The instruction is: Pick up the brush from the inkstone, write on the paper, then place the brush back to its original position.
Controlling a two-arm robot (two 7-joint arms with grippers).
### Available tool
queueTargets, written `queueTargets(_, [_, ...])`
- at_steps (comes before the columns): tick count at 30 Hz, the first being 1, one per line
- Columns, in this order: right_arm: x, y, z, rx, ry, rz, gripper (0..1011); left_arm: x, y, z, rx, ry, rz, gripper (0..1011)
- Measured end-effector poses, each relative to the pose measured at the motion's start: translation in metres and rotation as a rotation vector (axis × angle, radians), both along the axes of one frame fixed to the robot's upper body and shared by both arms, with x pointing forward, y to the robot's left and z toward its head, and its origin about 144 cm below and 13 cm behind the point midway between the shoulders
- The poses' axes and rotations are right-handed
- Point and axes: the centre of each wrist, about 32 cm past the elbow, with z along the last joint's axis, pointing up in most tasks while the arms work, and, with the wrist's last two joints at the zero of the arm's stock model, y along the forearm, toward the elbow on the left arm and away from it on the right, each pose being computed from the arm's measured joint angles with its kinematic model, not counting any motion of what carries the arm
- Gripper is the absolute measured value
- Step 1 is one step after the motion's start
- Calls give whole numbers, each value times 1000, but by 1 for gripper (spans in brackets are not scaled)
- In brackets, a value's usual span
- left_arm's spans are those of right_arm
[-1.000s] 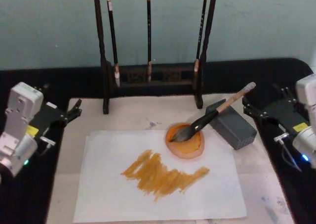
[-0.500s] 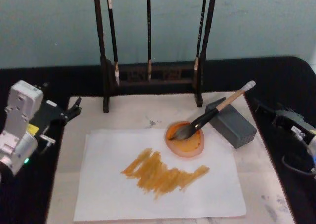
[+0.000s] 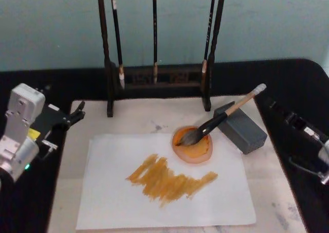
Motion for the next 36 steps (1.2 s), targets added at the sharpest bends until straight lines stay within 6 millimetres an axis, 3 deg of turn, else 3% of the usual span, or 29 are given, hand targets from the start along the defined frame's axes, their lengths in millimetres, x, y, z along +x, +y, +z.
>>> queueTargets(19, [46,24,-7,177,33,15,1000,0,0,0,0,0,0,1009])
queueTargets(36, [61,33,-12,283,114,-16,1000,0,0,0,0,0,0,1010])
